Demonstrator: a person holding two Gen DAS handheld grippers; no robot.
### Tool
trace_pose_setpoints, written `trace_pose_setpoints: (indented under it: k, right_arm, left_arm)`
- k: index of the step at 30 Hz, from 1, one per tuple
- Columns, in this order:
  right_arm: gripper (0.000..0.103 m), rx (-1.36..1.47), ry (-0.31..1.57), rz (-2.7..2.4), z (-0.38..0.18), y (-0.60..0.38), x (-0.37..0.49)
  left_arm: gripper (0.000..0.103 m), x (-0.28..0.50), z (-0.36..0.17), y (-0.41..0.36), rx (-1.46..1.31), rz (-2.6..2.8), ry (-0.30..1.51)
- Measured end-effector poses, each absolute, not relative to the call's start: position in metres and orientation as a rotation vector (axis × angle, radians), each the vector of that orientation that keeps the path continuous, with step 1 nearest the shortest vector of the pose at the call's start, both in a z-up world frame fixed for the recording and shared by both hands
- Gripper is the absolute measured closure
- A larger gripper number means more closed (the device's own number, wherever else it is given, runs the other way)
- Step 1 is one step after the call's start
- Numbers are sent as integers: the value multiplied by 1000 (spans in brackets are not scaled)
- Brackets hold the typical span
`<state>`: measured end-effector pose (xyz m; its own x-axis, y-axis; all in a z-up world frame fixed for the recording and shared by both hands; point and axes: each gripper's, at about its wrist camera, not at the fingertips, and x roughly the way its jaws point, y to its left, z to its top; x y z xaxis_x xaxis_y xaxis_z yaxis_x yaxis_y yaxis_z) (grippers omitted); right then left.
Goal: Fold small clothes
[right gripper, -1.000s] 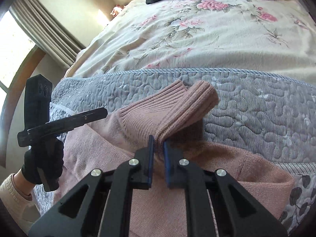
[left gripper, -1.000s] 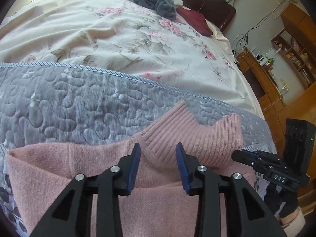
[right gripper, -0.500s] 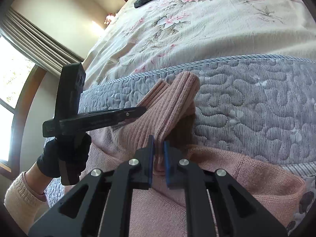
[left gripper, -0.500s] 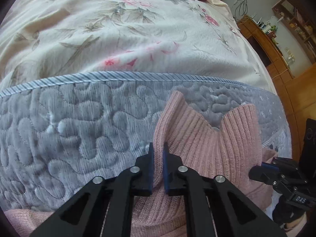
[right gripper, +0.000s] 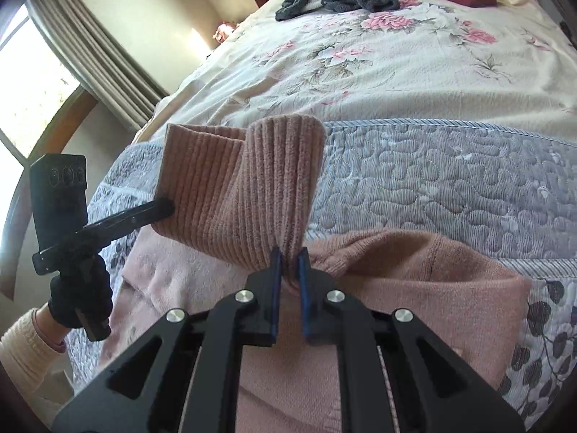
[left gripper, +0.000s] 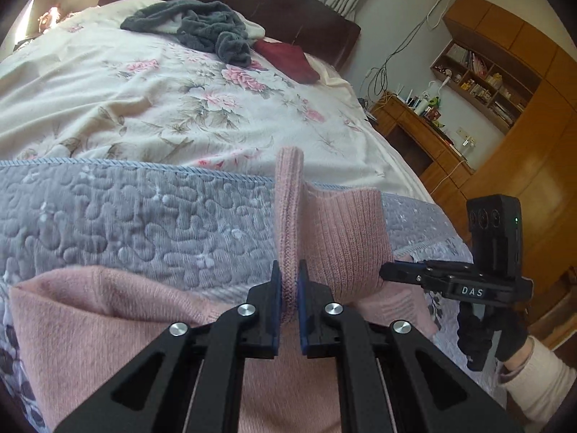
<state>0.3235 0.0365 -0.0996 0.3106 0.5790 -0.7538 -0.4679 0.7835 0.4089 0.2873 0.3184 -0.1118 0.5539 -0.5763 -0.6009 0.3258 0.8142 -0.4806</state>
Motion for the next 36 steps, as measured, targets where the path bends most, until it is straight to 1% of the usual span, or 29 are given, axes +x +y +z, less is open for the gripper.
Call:
trace_pose_setpoints:
  k: [3, 4, 7, 10, 11, 12, 13, 14, 15, 19, 21, 22, 23, 24, 29, 30, 33, 34, 36]
  right_arm:
    - [94, 43, 1072, 706, -107, 41, 297]
    - [90, 17, 1086, 709, -111, 42, 288]
    - [87, -47, 1120, 694, -120, 34, 262]
    - [85, 29, 1163, 706, -123, 17, 251]
    - [84, 81, 1177, 711, -123, 10, 251]
    - [79, 138, 1187, 713, -123, 5, 251]
    - [70, 199, 1198, 712, -123, 2, 254]
    - [65, 253, 1217, 711, -124, 1, 258]
    - [65, 293, 1233, 704, -127, 2, 264]
    - [65, 379, 1294, 697, -143, 18, 283]
    - [66, 364, 1312, 687, -151, 29, 287]
    - [78, 354, 1319, 690, -154, 34, 290]
    - [94, 344, 1322, 698, -157, 40, 292]
    - [93, 329, 1314, 701, -157, 44, 295]
    - [94, 318, 1221, 655, -138, 45, 324]
    - [94, 301, 1224, 628, -139, 46, 331]
    - [94, 252, 1279, 578, -156, 49, 345]
    - [94, 232, 1294, 571, -161, 50, 346]
    - [92, 234, 1289, 580, -159, 48, 341]
  left_arm:
    - [95, 256, -130, 318, -298, -558, 885]
    - [94, 248, -137, 317, -281, -557, 913]
    - [93, 223, -155, 324, -300, -557, 984]
    - [92, 204, -161, 340, -408, -593, 1014]
    - [90, 201, -160, 344, -456, -601, 1010]
    - [81, 202, -160, 348, -508, -605, 1008]
    - [63, 205, -160, 351, -558, -595, 1016]
    - [55, 211, -163, 353, -598, -576, 1032]
    - [51, 217, -166, 353, -619, -546, 1050]
    - [52, 244, -183, 347, -683, -480, 1117]
    - [56, 255, -185, 341, -698, -481, 1106]
    - [70, 260, -183, 338, -688, -485, 1099]
    - [81, 266, -182, 334, -680, -498, 1095]
    - [94, 272, -180, 332, -674, -501, 1092]
    - [94, 307, -160, 336, -565, -429, 999]
    - [94, 314, -161, 337, -540, -411, 1009]
    - [94, 328, -182, 338, -487, -387, 1123]
    - [92, 328, -186, 338, -478, -390, 1137]
    - [91, 321, -182, 341, -521, -397, 1118]
